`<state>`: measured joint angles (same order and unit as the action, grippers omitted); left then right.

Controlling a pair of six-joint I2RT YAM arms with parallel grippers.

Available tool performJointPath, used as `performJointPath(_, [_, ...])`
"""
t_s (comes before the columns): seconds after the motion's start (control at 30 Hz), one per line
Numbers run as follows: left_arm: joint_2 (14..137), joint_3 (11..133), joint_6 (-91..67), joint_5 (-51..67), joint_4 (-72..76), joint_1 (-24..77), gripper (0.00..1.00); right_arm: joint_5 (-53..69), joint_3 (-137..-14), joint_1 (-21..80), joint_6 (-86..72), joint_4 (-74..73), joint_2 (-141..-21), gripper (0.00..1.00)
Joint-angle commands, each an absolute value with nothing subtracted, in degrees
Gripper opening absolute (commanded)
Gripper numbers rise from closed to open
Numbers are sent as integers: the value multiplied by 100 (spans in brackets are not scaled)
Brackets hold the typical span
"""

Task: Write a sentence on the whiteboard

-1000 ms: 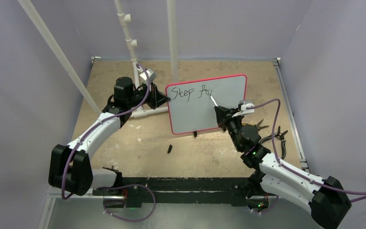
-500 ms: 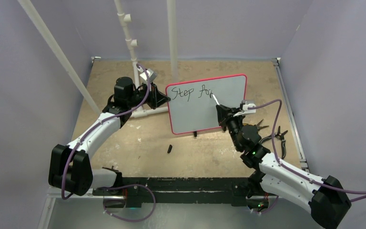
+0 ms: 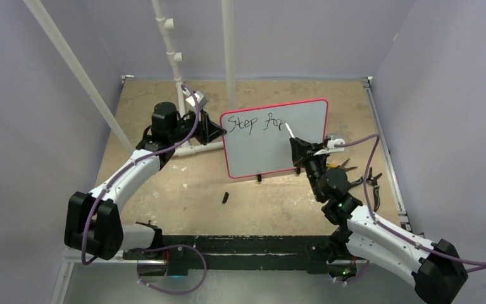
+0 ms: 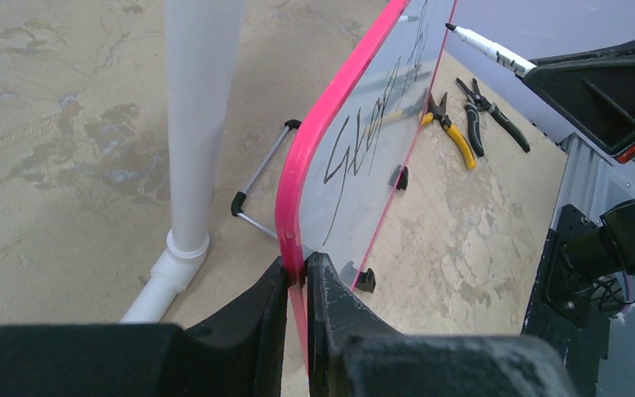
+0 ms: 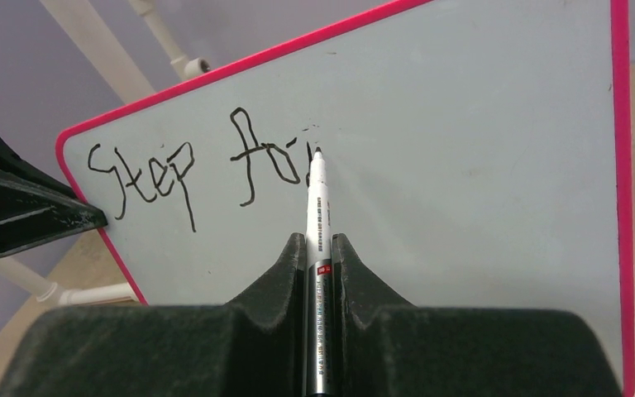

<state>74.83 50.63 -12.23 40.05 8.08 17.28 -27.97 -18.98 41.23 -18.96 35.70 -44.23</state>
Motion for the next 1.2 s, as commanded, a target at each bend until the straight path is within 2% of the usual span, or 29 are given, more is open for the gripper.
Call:
performJointPath(0.0, [7464,4988,-1072,3955,812,1786,0,-2911,-2000,4113,-1713,3748,-4536,0])
performJointPath(0.73, [7462,4983,-1059,3947,792,1802,0,-3109,-2232,4113,-1393,4129,-4960,0])
performJointPath(1.17, [7455,4999,-1055,3944,793,1802,0,-3190,-1932,4113,-1960,3587,-4763,0])
